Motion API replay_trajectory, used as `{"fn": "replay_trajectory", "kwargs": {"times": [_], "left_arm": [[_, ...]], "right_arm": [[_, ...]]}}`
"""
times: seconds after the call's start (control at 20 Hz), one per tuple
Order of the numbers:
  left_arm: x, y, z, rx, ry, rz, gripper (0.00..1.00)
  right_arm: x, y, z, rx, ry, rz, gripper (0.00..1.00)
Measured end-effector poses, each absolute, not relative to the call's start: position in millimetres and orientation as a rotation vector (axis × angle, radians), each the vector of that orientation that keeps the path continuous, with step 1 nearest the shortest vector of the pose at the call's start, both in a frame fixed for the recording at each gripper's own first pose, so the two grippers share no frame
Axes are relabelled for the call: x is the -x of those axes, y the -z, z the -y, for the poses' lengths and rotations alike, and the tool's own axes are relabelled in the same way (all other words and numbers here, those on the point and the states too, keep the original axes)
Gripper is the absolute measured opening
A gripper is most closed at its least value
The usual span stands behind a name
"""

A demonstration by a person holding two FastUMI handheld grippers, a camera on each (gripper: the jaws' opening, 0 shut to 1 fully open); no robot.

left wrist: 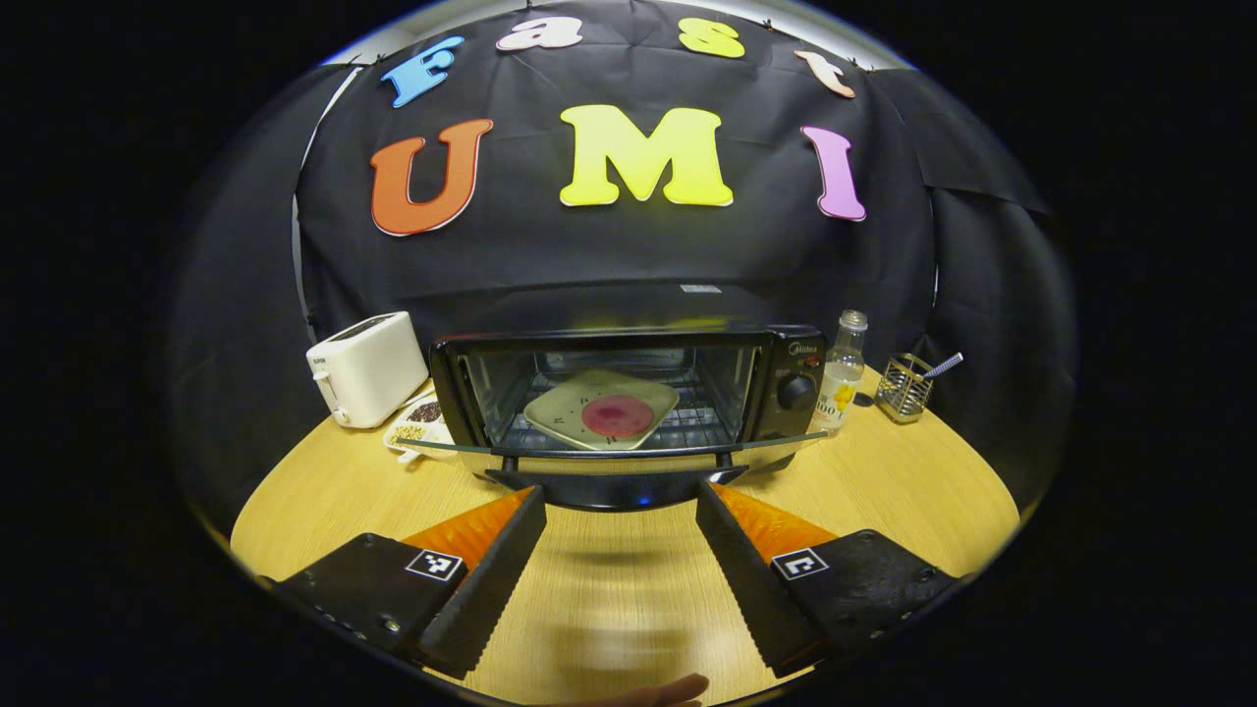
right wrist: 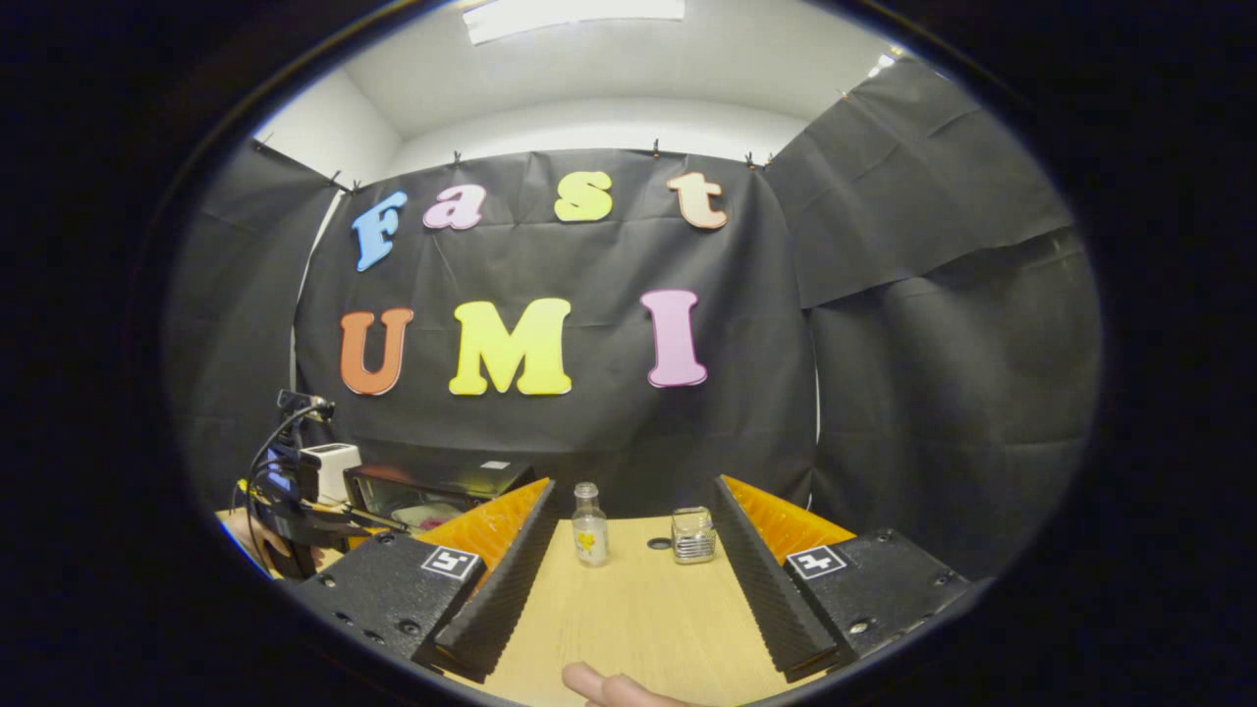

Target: Open the electric oven with the left hand, put the food in, and close the electric oven.

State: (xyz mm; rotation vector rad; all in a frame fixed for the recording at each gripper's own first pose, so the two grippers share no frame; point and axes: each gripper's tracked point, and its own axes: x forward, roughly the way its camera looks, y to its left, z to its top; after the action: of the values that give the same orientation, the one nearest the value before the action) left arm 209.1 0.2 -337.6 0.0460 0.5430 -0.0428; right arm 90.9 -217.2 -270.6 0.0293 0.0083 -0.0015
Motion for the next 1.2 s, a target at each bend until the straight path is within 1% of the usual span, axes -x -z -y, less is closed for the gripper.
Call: {"fn": "replay_trajectory", "kwargs": {"times": [0.25,0.4,0.5,0.7,0.9,1.1,1.2], "left_arm": [[-240,327,-6,-0.034,0.044,-0.501,0.96],[-241,331,-19,-0.042,0.003,-0.544,0.95],[-236,324,-20,-0.040,-0.004,-0.539,0.96],[-212,299,-12,-0.022,0.020,-0.492,0.96],[-180,267,-11,-0.034,0.013,-0.420,0.95],[-136,228,2,0.022,0.019,-0.344,0.96],[-108,202,12,0.041,0.042,-0.301,0.95]], "right_arm": [[-81,272,218,-0.031,0.010,-0.024,0.99],[-73,274,219,-0.028,0.027,-0.040,0.99],[-67,275,217,-0.033,0.025,-0.055,0.98],[-53,271,215,-0.039,0.035,-0.062,0.99],[-32,267,208,-0.032,0.016,-0.067,0.99],[-6,255,211,-0.056,0.023,-0.043,0.99],[6,249,217,-0.072,0.046,-0.032,0.98]]}}
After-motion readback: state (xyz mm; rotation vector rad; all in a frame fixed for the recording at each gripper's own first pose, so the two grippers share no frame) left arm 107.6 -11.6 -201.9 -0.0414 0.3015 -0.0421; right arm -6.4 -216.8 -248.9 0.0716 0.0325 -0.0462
